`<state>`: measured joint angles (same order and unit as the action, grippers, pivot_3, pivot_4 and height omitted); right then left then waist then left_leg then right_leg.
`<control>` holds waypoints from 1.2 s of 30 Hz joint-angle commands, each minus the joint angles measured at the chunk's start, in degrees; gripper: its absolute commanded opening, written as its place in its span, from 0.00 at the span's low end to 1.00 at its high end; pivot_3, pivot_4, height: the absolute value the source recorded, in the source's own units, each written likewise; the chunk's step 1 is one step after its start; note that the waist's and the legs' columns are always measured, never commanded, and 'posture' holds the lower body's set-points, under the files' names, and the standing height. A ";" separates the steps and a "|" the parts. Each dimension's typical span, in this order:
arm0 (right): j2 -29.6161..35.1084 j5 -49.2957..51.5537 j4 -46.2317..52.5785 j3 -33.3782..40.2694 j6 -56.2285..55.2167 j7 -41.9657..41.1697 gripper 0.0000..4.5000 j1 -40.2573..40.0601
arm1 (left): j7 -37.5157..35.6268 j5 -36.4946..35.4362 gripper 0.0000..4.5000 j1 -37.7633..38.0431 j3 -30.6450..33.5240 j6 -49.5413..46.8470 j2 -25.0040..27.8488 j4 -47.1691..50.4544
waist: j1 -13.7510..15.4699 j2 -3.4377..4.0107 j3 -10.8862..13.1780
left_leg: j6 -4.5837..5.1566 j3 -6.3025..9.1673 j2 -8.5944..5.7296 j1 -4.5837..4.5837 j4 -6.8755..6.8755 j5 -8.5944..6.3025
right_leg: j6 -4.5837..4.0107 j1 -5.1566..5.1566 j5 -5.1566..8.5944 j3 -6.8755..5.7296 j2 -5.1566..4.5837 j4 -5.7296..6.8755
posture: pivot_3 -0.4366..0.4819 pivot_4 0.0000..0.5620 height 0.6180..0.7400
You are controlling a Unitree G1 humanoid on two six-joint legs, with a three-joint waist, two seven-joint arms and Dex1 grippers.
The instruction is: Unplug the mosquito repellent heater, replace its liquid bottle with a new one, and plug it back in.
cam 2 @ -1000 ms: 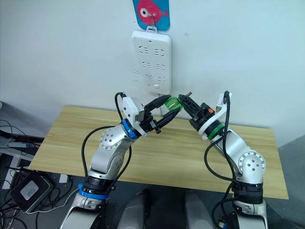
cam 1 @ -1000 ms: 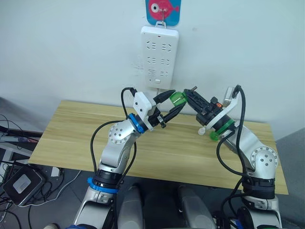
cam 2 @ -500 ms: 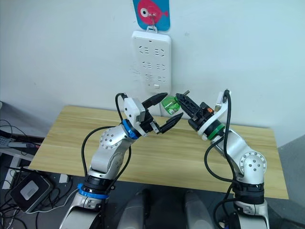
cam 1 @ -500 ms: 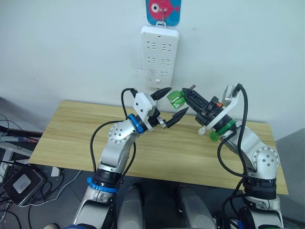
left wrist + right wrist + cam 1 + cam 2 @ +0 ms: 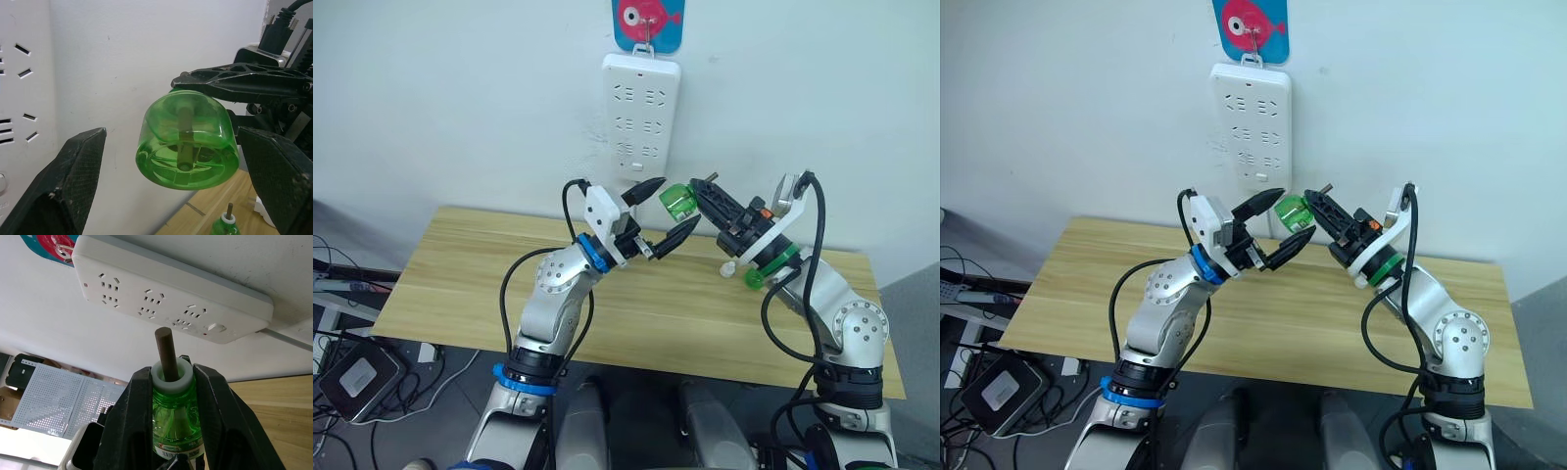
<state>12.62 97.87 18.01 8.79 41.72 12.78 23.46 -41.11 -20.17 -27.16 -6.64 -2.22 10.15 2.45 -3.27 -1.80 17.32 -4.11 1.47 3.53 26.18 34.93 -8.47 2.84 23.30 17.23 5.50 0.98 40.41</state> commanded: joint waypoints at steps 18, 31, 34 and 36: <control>0.16 1.81 2.74 -0.36 -0.50 -0.50 0.19 -0.33 | -0.30 -0.29 0.54 -0.77 -0.48 0.71 -0.74 2.87 | 0.00 0.00 0.00 | 0.00 0.00 0.00 0.00 0.00 0.00 | 0.00 0.00 0.00 0.00 0.00 0.00 | 0.43 0.43 1.00; 3.39 2.59 2.91 -0.83 1.51 -0.46 0.57 -1.27 | 0.17 0.98 0.51 -0.58 -0.35 0.09 -0.20 2.55 | 0.00 0.00 0.00 | 0.00 0.00 0.00 0.00 0.00 0.00 | 0.00 0.00 0.00 0.00 0.00 0.00 | 0.43 0.45 1.00; 13.39 7.54 3.78 2.66 7.06 -2.77 0.79 -6.32 | 0.36 -0.91 0.51 -1.09 0.07 -3.56 -0.04 3.36 | 0.53 0.00 0.00 | 0.00 0.04 -0.05 0.07 0.00 0.00 | 0.01 0.00 0.00 -0.01 -0.02 -0.03 | 0.43 0.47 1.00; 23.53 10.12 2.46 6.64 12.06 -6.94 0.95 -9.40 | -1.19 -2.32 0.51 -1.07 0.04 -5.96 1.05 4.07 | 0.71 0.01 0.01 | 0.01 0.05 -0.09 0.21 0.02 -0.01 | 0.01 0.01 0.00 -0.01 -0.05 -0.15 | 0.42 0.49 1.00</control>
<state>31.65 104.67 19.20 10.64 50.39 9.65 14.57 -41.01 -20.47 -27.79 -6.70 -6.62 11.00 2.92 -2.57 -1.79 17.33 -4.09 1.51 3.44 26.40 34.96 -8.48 2.88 23.30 17.22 5.50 0.91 40.20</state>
